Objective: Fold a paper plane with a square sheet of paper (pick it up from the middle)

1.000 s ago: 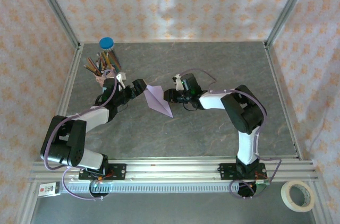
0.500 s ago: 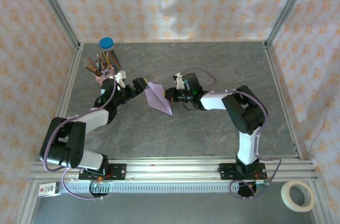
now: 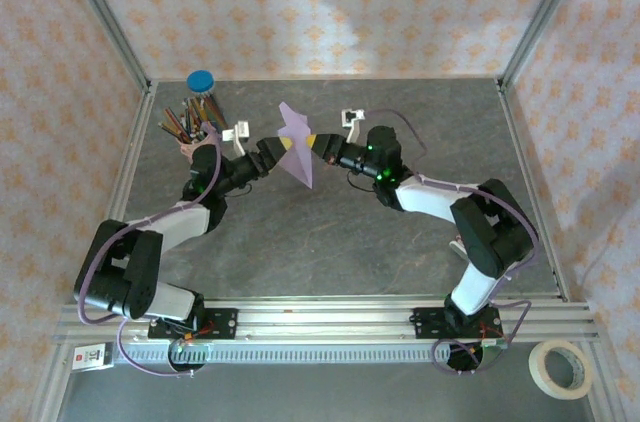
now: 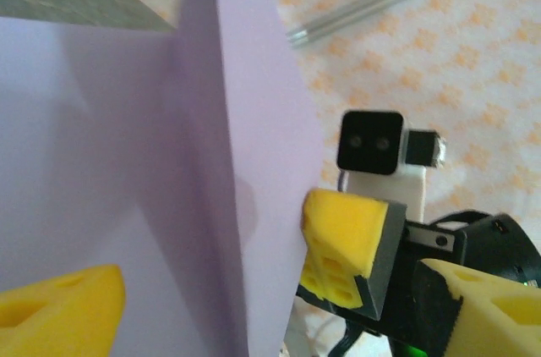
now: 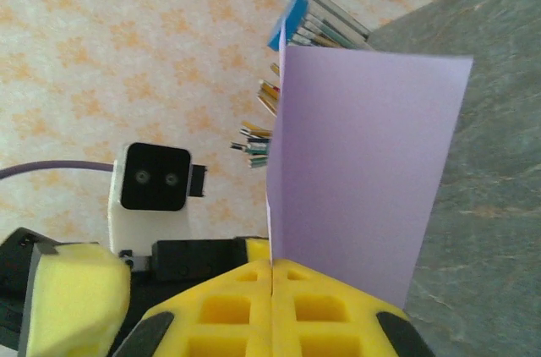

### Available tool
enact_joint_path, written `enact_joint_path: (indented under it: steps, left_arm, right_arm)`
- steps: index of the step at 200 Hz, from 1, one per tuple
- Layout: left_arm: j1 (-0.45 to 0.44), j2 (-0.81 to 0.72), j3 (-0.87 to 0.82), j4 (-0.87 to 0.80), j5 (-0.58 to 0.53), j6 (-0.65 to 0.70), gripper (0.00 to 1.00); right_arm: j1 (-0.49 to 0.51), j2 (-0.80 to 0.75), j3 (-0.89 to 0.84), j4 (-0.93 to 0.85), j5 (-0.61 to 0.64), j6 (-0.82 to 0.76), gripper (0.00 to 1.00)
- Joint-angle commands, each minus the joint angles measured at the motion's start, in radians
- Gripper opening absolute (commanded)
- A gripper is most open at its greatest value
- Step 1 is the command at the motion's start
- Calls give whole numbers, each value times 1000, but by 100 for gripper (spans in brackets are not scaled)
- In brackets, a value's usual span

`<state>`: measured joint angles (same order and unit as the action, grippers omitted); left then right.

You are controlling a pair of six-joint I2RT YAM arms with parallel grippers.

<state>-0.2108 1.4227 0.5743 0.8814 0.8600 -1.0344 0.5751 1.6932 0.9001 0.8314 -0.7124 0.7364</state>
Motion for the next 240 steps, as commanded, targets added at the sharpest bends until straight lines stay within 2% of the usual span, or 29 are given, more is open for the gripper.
enact_joint_path:
  steps: [1, 65, 105, 200, 225, 240]
  left_arm:
    - [-15, 32, 40, 114, 66, -49, 81]
    - [-25, 89, 28, 289, 124, -127, 65]
    - [-30, 78, 30, 250, 138, -71, 52]
    - [-36, 68, 46, 212, 131, -28, 28]
    - [-36, 58, 46, 188, 121, -7, 22]
    - [-36, 49, 46, 166, 113, 14, 18]
  right_arm:
    - [-1, -26, -15, 108, -37, 86, 1]
    - [-1, -36, -18, 132, -58, 132, 1]
    - [-1, -32, -10, 139, -70, 149, 1]
    - [-1, -26, -15, 141, -98, 170, 2]
    - [-1, -41, -22, 124, -85, 158, 5]
    - [-2, -58, -21, 87, -69, 136, 11]
